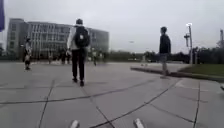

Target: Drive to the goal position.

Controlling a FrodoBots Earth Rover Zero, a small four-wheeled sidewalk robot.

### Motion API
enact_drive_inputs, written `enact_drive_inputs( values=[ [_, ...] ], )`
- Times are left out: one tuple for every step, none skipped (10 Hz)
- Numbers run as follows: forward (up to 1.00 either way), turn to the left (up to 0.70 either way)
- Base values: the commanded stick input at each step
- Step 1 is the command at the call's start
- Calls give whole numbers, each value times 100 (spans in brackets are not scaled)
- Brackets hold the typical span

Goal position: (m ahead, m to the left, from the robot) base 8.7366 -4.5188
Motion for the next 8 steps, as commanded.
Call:
enact_drive_inputs(
  values=[
    [77,-3],
    [77,-3],
    [77,-4],
    [77,-4],
    [77,-4],
    [77,-3],
    [77,-3],
    [77,-3]
  ],
)
